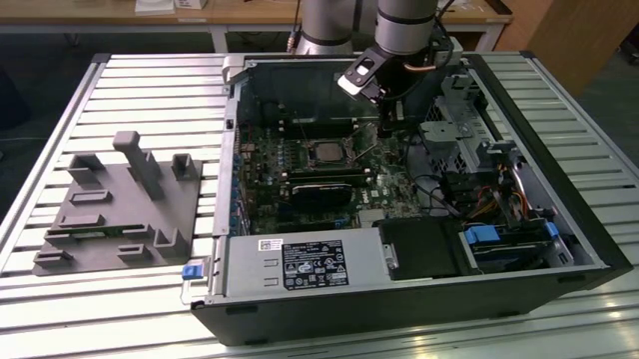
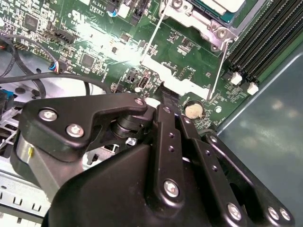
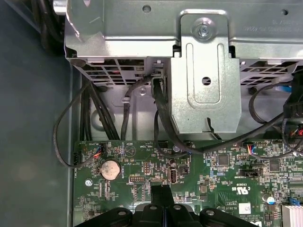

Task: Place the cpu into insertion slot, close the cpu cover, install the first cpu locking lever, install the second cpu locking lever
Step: 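Close the cpu cover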

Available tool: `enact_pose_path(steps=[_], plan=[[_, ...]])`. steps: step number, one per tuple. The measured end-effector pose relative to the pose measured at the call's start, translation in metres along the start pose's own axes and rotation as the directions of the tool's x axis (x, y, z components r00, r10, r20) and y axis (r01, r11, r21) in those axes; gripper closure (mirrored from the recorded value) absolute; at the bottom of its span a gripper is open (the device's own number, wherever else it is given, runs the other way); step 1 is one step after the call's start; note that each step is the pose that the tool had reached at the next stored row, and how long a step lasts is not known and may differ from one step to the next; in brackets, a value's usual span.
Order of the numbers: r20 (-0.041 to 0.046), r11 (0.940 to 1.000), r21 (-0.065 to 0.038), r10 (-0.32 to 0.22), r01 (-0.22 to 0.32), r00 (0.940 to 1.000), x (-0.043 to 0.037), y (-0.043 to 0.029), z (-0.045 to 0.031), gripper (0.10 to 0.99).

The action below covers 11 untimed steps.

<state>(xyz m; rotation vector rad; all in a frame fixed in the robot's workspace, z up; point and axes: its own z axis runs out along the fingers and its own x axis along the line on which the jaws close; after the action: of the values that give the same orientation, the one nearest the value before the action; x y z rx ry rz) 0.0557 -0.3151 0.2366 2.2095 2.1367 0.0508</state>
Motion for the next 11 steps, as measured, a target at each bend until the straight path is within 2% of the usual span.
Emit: enact_pose_path(steps=[3, 11], plan=[[-0.0002, 1.0, 0.0, 0.0, 0.0, 1.0, 0.0, -0.0006, 0.0001, 0.98], [-0.0001, 1.0, 0.0, 0.0, 0.0, 1.0, -0.0003, -0.0093, -0.0006, 0.98]])
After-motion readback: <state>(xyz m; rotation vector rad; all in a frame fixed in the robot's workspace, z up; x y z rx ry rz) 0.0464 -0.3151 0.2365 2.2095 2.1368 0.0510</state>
